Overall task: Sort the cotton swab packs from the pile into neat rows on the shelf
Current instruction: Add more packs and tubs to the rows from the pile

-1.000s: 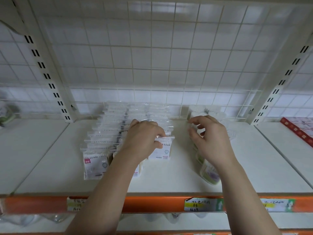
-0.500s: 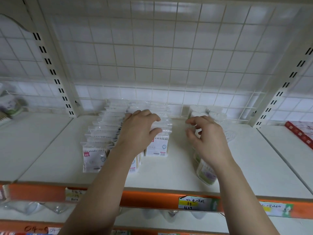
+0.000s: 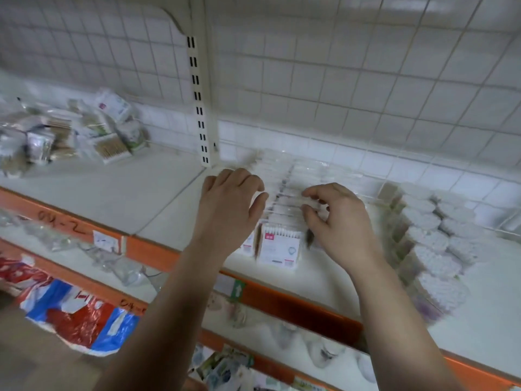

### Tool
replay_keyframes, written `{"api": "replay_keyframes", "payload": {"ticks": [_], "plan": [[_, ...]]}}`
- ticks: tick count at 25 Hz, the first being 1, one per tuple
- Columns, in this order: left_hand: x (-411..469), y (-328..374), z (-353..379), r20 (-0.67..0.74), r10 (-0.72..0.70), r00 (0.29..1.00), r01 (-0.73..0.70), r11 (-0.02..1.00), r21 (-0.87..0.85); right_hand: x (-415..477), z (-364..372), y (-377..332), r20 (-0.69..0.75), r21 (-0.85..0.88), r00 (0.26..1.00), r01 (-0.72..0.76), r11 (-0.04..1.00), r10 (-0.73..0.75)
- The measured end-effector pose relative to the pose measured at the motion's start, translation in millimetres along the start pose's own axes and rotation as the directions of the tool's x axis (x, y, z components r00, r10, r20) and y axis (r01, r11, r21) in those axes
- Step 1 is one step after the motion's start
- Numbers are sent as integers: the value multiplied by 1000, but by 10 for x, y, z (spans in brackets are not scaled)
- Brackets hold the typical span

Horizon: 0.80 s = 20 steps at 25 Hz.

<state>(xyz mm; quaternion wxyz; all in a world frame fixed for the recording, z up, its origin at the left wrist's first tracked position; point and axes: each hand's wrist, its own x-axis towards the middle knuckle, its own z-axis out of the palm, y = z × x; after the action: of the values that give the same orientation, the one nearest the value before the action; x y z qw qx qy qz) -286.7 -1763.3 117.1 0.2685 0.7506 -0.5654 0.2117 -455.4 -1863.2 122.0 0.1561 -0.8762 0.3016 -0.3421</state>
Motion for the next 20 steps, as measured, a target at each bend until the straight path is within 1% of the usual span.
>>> {"api": "replay_keyframes", "payload": {"ticks": [4, 9, 11, 14, 20], "plan": [[-265, -490, -187, -20, -57, 998, 57, 998, 20, 133, 456, -517, 35, 43, 998, 54, 998, -56], [-586, -1422, -628, -28, -142, 990, 142, 989, 30, 346, 1183, -1357, 51, 81, 994, 95, 992, -100], [-734, -1873, -827, -35, -151, 988, 153, 987, 53, 421, 1507, -1775, 55, 93, 993, 99, 991, -104], [-918, -2466, -1099, -23, -187, 982, 189, 979, 79, 518, 1958, -2302, 55, 159, 993, 98, 982, -107], [-1184, -3435, -1459, -15, -276, 961, 276, 952, 131, 671, 2718, -2945, 136, 212, 984, 85, 973, -116]]}}
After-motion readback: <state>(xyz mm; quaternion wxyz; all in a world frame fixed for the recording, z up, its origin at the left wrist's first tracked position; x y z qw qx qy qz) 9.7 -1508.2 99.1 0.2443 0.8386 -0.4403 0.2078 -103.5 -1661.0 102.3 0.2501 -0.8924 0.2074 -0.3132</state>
